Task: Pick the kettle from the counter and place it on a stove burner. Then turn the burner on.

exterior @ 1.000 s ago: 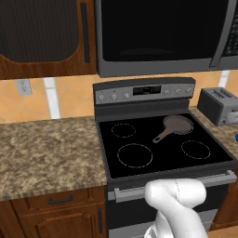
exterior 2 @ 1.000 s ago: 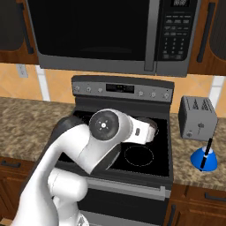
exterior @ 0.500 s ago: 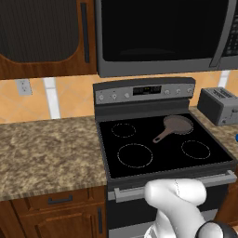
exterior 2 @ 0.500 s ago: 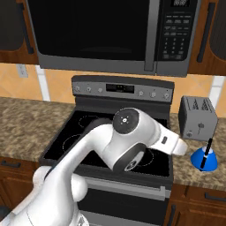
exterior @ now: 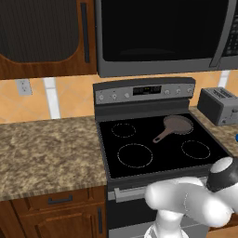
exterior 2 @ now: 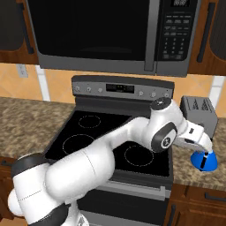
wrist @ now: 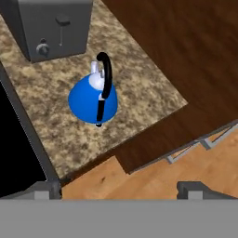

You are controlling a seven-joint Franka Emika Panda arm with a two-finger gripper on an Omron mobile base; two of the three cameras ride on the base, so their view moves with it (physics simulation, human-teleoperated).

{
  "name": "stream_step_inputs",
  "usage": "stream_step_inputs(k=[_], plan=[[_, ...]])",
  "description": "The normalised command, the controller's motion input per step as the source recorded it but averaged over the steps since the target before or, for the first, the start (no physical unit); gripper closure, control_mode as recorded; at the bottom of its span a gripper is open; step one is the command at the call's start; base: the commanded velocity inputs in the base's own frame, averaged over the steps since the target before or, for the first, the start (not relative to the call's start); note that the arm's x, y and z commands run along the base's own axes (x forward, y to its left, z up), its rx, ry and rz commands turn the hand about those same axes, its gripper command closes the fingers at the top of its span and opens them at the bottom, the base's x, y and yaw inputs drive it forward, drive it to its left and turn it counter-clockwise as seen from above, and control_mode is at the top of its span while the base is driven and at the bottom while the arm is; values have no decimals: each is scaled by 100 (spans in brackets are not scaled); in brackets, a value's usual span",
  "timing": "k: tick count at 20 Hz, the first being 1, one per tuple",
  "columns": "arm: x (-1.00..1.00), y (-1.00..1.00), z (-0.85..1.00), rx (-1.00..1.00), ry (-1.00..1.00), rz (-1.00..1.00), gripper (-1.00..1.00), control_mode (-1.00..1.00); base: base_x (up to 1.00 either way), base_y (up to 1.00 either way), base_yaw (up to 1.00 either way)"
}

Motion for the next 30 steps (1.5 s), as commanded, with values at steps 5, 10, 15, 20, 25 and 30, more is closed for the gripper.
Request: stream_step_inputs(k=[5,10,15,20,25,30], plan=[[23,-38,-13,3,13,0,-100,-100,0,0,0],[14,-63,-18,22,-7,1,-100,-100,0,0,0],[21,-42,-41,31,-9,2,-100,-100,0,0,0],[10,0,-6,7,0,3,-100,-100,0,0,0],[46,0,-18,0,0,0,-100,-100,0,0,0],[52,0,-51,1,0,0,-100,-100,0,0,0]])
